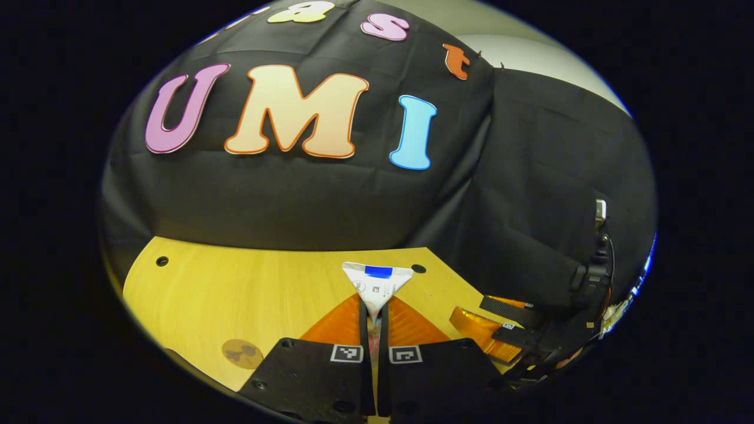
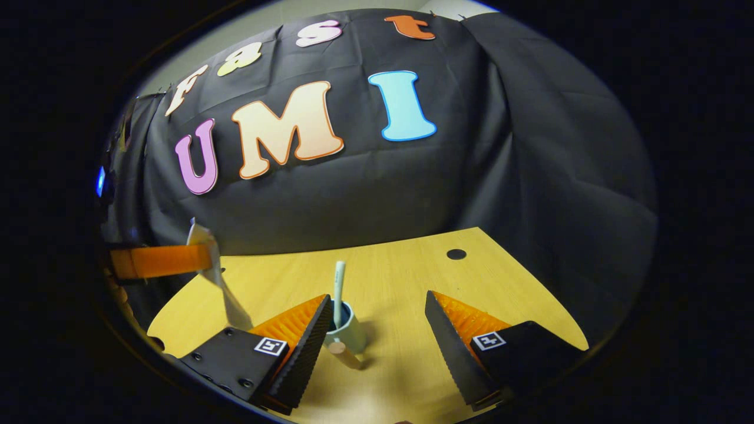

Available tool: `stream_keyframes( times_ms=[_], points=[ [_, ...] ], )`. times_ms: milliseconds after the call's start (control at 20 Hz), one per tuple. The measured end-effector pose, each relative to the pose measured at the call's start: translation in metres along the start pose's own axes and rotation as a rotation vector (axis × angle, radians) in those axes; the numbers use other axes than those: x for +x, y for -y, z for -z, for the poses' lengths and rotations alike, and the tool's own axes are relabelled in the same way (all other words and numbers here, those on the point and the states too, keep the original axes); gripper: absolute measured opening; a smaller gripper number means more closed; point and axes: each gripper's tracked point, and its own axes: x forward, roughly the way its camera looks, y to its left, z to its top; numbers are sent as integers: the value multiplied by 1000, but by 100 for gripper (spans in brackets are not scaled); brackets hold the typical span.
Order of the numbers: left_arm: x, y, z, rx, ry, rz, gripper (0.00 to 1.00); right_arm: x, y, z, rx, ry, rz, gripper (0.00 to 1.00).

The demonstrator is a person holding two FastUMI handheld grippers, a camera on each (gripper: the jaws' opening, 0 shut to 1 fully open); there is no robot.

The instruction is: Put the toothbrush and toothpaste on the desktop into the cup, then pick up the cup and place it on the coaster on the desktop.

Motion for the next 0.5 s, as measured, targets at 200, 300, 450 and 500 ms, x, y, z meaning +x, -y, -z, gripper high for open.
stream_keyframes(
  times_ms=[200,300,450,500],
  points=[
    [35,10,-4,-41,13,32,1,-7,19,-1,3,-6,40,98],
    [54,11,2,-59,-6,25,1,-11,25,-1,2,-8,49,98],
    [73,17,24,-84,-64,24,2,-15,35,4,-14,-18,65,98],
    [77,19,29,-98,-73,21,1,-14,37,5,-10,-22,69,94]
  ],
)
